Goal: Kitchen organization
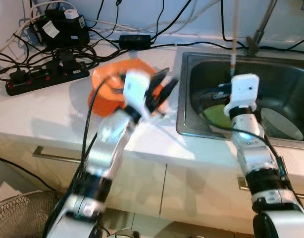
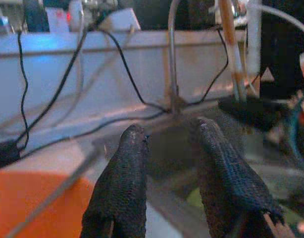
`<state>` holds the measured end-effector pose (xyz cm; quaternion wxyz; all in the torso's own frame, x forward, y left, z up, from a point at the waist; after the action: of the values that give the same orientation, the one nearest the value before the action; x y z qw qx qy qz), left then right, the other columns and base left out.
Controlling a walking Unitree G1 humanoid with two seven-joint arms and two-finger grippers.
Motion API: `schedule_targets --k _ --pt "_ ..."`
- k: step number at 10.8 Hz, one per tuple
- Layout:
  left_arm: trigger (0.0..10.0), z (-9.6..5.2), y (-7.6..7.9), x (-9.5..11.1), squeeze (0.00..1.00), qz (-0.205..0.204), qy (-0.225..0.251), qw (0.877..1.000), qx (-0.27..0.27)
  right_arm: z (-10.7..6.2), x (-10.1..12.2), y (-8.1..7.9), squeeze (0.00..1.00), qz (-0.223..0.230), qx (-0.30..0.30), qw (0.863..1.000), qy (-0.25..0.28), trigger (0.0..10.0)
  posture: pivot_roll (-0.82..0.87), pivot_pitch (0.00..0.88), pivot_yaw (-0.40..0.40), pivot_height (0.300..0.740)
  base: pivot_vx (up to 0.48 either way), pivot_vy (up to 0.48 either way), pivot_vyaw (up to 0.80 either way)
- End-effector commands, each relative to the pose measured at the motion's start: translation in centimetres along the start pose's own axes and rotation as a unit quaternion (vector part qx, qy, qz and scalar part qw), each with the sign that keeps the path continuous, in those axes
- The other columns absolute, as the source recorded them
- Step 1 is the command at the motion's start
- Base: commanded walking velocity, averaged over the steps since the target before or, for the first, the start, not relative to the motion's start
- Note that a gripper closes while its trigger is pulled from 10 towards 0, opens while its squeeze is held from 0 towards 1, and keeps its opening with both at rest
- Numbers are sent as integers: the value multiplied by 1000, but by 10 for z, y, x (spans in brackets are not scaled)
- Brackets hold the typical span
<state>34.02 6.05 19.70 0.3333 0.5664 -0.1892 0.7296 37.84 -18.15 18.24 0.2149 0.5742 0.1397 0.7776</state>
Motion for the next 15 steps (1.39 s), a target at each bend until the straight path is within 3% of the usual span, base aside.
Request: schedule_targets --k 1,6,10,15 --pt "10000 -2 4 -7 0 11 -17 1000 -13 4 0 7 0 7 -15 1000 -2 10000 23 0 47 740 0 0 0" --pt "10000 -16 10 -53 0 -10 -103 994 -25 19 -13 18 0 -8 -32 999 -37 10000 19 10 47 740 0 0 0" --pt "10000 -20 3 -64 0 -12 -119 993 -4 26 -24 18 0 13 -24 997 -76 10000 26 15 45 740 0 0 0" --pt "10000 -22 1 -69 0 -2 -128 992 -5 25 -39 -5 0 35 30 987 -153 10000 36 22 44 740 0 0 0"
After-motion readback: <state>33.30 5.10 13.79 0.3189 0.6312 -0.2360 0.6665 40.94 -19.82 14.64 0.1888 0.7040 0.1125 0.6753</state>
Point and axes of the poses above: a point about 5 cm out from each wrist's last joint towards the gripper, its own z axis pointing out of the wrist towards the gripper, its own x axis along the axis of the wrist's last joint, y = z × x, the point moved 2 cm from there along z, pointing out of the wrist towards the gripper, and after that the axes turned 14 degrees about -z, right-handed, at the moved point
